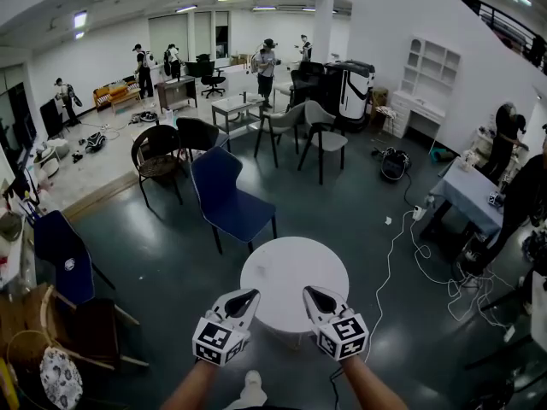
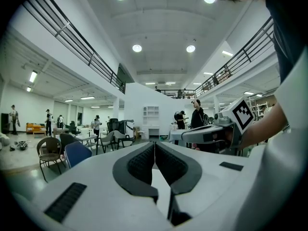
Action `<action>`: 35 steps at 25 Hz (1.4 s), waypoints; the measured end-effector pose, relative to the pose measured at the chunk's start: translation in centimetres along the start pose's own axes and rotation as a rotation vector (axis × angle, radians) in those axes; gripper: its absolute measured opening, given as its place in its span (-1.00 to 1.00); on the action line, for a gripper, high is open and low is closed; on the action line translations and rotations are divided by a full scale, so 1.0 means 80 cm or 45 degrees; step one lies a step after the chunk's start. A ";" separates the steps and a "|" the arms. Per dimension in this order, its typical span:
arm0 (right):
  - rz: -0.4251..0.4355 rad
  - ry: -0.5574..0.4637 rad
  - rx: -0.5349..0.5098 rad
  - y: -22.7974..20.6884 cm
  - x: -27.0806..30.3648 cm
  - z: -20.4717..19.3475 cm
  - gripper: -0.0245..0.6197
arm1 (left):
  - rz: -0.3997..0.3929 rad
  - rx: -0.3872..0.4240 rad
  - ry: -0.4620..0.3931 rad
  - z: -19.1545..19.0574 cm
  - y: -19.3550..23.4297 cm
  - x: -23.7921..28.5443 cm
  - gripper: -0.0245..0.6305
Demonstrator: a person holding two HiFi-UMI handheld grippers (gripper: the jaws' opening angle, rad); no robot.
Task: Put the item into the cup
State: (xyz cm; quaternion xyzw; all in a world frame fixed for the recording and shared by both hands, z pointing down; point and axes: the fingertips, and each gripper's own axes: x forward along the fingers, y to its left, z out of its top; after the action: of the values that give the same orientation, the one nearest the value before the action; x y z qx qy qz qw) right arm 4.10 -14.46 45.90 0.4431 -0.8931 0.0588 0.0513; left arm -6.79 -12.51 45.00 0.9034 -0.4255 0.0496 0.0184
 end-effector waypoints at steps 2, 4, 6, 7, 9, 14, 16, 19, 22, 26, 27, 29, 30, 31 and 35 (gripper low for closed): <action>0.003 -0.004 0.001 0.003 -0.016 -0.003 -0.88 | 0.005 -0.005 -0.004 -0.002 -0.014 -0.008 -0.87; 0.007 -0.003 -0.002 0.008 -0.031 -0.009 -0.88 | 0.011 0.007 0.001 -0.007 -0.027 -0.016 -0.87; 0.012 -0.002 -0.006 0.014 -0.044 -0.012 -0.88 | 0.017 0.022 0.006 -0.009 -0.037 -0.026 -0.87; 0.013 -0.003 -0.009 0.018 -0.051 -0.013 -0.88 | 0.022 0.026 0.005 -0.008 -0.040 -0.031 -0.87; 0.015 -0.008 -0.013 0.024 -0.064 -0.012 -0.88 | 0.031 0.027 -0.001 -0.005 -0.048 -0.043 -0.86; 0.027 -0.018 -0.028 0.035 -0.093 -0.008 -0.88 | 0.046 0.033 -0.007 0.000 -0.074 -0.064 -0.87; 0.034 -0.024 -0.033 0.038 -0.105 -0.008 -0.88 | 0.049 0.035 -0.012 0.001 -0.086 -0.068 -0.87; 0.041 -0.029 -0.040 0.044 -0.125 -0.008 -0.88 | 0.049 0.043 -0.020 0.005 -0.108 -0.077 -0.86; 0.045 -0.033 -0.044 0.047 -0.143 -0.009 -0.88 | 0.052 0.047 -0.025 0.006 -0.126 -0.085 -0.86; 0.050 -0.036 -0.047 0.052 -0.162 -0.015 -0.88 | 0.056 0.043 -0.024 0.001 -0.145 -0.094 -0.87; 0.052 -0.036 -0.048 0.055 -0.167 -0.016 -0.88 | 0.058 0.045 -0.022 0.000 -0.149 -0.098 -0.87; 0.054 -0.034 -0.048 0.058 -0.176 -0.018 -0.88 | 0.061 0.051 -0.019 -0.002 -0.160 -0.103 -0.87; 0.056 -0.033 -0.048 0.058 -0.181 -0.020 -0.88 | 0.063 0.051 -0.019 -0.002 -0.165 -0.105 -0.87; 0.057 -0.032 -0.046 0.059 -0.185 -0.021 -0.88 | 0.064 0.050 -0.020 -0.002 -0.170 -0.107 -0.87; 0.064 -0.035 -0.047 0.064 -0.199 -0.022 -0.88 | 0.078 0.043 -0.022 -0.002 -0.180 -0.117 -0.87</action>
State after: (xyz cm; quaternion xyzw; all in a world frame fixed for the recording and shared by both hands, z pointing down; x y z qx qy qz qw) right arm 9.62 1.37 45.02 0.4202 -0.9055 0.0373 0.0458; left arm -1.60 3.82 44.31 0.8906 -0.4521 0.0495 -0.0020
